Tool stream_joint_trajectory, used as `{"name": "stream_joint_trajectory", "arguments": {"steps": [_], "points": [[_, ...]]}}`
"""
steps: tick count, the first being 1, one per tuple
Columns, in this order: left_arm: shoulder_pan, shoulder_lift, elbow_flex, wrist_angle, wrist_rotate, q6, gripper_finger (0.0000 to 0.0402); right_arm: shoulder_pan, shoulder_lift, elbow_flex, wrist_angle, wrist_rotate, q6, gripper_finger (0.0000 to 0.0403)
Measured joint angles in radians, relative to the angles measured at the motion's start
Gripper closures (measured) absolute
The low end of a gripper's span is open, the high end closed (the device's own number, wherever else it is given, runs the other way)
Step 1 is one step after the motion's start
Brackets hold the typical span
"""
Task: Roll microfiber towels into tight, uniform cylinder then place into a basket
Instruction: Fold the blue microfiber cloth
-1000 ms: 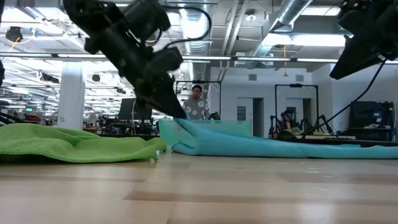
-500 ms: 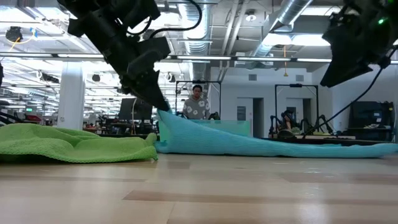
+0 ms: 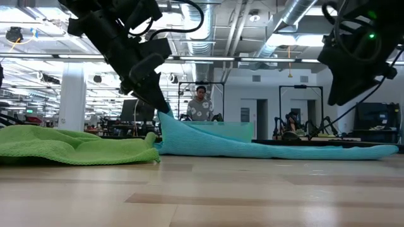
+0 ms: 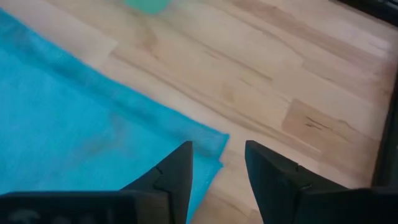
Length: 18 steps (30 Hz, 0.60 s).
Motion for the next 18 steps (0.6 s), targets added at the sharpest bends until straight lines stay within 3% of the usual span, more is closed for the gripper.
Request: {"name": "stream_joint_trajectory", "arguments": {"steps": [12, 18], "points": [[0.000, 0.000, 0.000, -0.005, 0.004, -0.003, 0.0400, -0.075, 0.083, 0.000, 0.016, -0.051, -0.101, 0.0241], [0.000, 0.001, 0.000, -0.006, 0.005, -0.003, 0.0400, -0.102, 0.077, 0.000, -0.076, -0.038, -0.098, 0.0259]]}}
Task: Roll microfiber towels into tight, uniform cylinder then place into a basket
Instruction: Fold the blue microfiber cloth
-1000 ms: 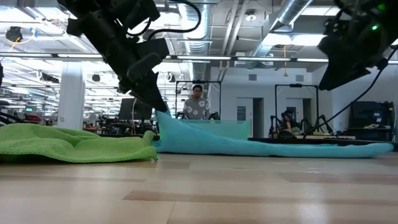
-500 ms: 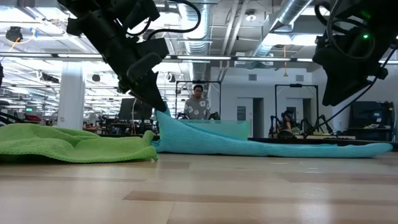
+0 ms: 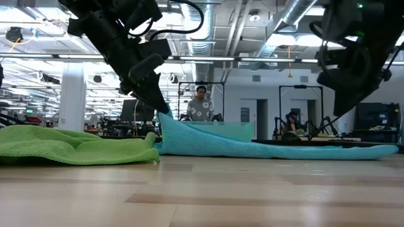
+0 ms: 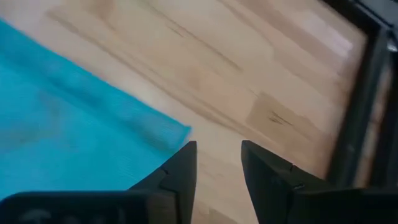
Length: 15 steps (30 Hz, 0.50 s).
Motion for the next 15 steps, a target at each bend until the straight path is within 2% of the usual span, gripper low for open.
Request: {"name": "stream_joint_trajectory", "arguments": {"steps": [6, 11, 15], "points": [[0.000, 0.000, 0.000, 0.000, 0.000, 0.000, 0.0400, 0.049, -0.018, -0.049, -0.040, 0.032, 0.104, 0.0280], [0.000, 0.000, 0.000, 0.001, 0.000, 0.000, 0.0400, 0.075, -0.080, -0.156, 0.101, -0.046, 0.099, 0.0287], [0.000, 0.000, 0.000, 0.005, 0.001, 0.000, 0.0400, 0.076, -0.164, -0.220, 0.237, -0.053, 0.030, 0.0287]]}}
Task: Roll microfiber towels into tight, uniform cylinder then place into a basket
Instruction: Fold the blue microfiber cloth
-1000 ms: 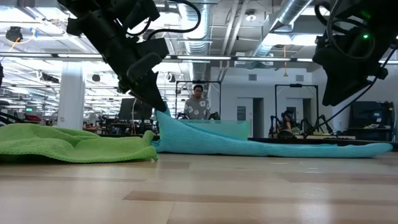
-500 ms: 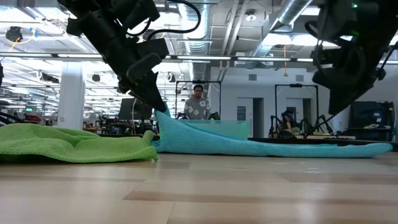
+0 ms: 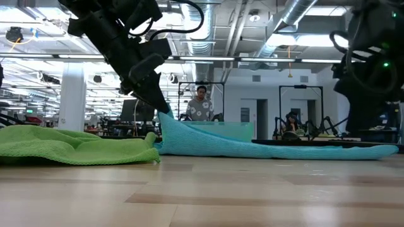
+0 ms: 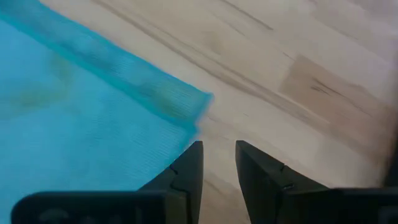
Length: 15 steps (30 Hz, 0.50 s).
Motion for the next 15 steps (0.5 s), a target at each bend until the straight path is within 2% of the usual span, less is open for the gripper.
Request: {"name": "stream_joint_trajectory", "arguments": {"steps": [6, 9, 15], "points": [[0.000, 0.000, 0.000, 0.000, 0.000, 0.000, 0.0400, 0.000, -0.087, -0.027, 0.190, 0.013, -0.155, 0.0285], [0.000, 0.000, 0.000, 0.001, 0.000, 0.002, 0.0400, -0.008, -0.082, -0.028, 0.255, 0.019, -0.211, 0.0277], [0.000, 0.000, 0.000, 0.030, -0.006, 0.020, 0.0400, -0.042, -0.018, -0.029, 0.264, -0.015, -0.303, 0.0247]]}}
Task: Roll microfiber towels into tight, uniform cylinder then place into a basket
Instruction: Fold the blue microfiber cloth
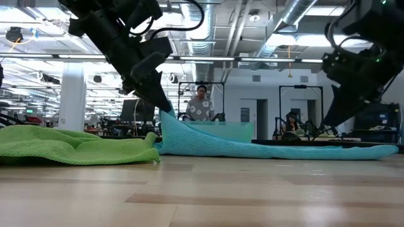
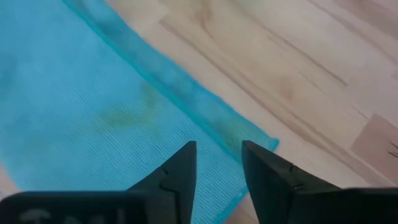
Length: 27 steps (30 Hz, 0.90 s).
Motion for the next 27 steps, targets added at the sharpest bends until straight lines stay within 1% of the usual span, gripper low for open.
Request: {"name": "stream_joint_trajectory", "arguments": {"steps": [4, 8, 11, 16, 21, 27], "points": [[0.000, 0.000, 0.000, 0.005, -0.001, 0.002, 0.0400, -0.038, 0.052, 0.000, 0.000, -0.039, -0.030, 0.0229], [0.000, 0.000, 0.000, 0.004, 0.001, 0.002, 0.0400, -0.083, 0.091, 0.000, -0.001, -0.064, -0.053, 0.0223], [0.000, 0.000, 0.000, 0.003, 0.001, 0.002, 0.0400, -0.115, 0.112, 0.000, 0.000, -0.075, -0.053, 0.0223], [0.000, 0.000, 0.000, 0.003, 0.001, 0.002, 0.0400, -0.156, 0.147, 0.000, 0.004, -0.131, -0.068, 0.0224], [0.000, 0.000, 0.000, 0.002, 0.002, 0.002, 0.0400, -0.188, 0.201, 0.000, 0.018, -0.137, -0.089, 0.0225], [0.000, 0.000, 0.000, -0.004, 0.004, 0.001, 0.0400, -0.217, 0.244, 0.003, 0.037, -0.180, -0.117, 0.0229]]}}
